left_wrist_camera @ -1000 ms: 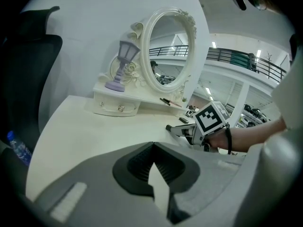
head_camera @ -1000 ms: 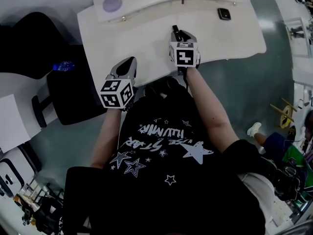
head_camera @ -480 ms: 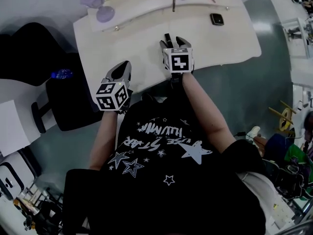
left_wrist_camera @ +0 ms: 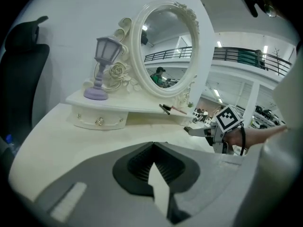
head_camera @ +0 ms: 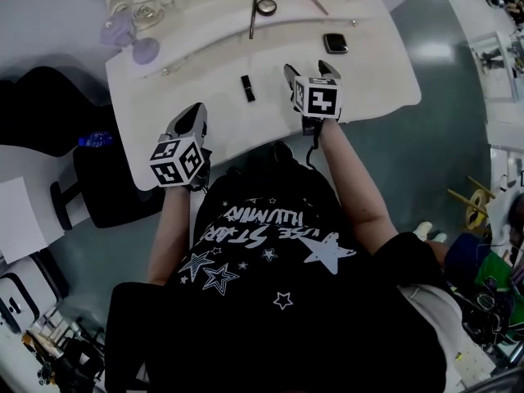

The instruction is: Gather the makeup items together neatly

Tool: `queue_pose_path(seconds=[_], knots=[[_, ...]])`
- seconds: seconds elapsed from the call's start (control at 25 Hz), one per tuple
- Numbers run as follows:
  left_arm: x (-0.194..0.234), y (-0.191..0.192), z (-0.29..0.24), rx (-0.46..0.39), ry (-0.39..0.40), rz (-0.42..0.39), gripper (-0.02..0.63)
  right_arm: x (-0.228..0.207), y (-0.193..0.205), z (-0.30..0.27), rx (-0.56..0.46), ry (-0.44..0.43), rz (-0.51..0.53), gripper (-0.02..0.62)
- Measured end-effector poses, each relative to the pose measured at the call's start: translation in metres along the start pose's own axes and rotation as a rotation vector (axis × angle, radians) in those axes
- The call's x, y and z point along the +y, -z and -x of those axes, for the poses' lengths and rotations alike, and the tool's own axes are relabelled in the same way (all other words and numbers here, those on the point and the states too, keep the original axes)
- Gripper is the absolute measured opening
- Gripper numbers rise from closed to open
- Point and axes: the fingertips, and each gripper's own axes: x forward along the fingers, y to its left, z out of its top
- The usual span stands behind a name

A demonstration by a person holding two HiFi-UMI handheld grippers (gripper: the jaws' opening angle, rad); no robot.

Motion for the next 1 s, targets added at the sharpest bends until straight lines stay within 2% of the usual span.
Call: queue_pose_path(seconds=[0.2,0.4,0.56,1.0], knots=[[-0.017,-0.009,-0.018,-0.020,-0.048,0.006,0.002,-0.060,-0.006,-0.014,0.010,0.039,-0.016,0.387],[-0.033,-0.016,-0.031,-0.043,-0.098,0.018,0.002,-0.102,-0.011,-0.030,0.029,0.054,-0.017,0.415],[-0.043,-0.016,-0.037,-0.054,-0.146,0.035,0.002,-0.117,-0.016,-0.050,0.049,0.030,-0.009,0.436],[-0.056,-0.012,-0.040,-0.063,-0.255,0.081,0.002,-0.134,-0.015,-0.082,0.118,0.007,0.033,0.423]])
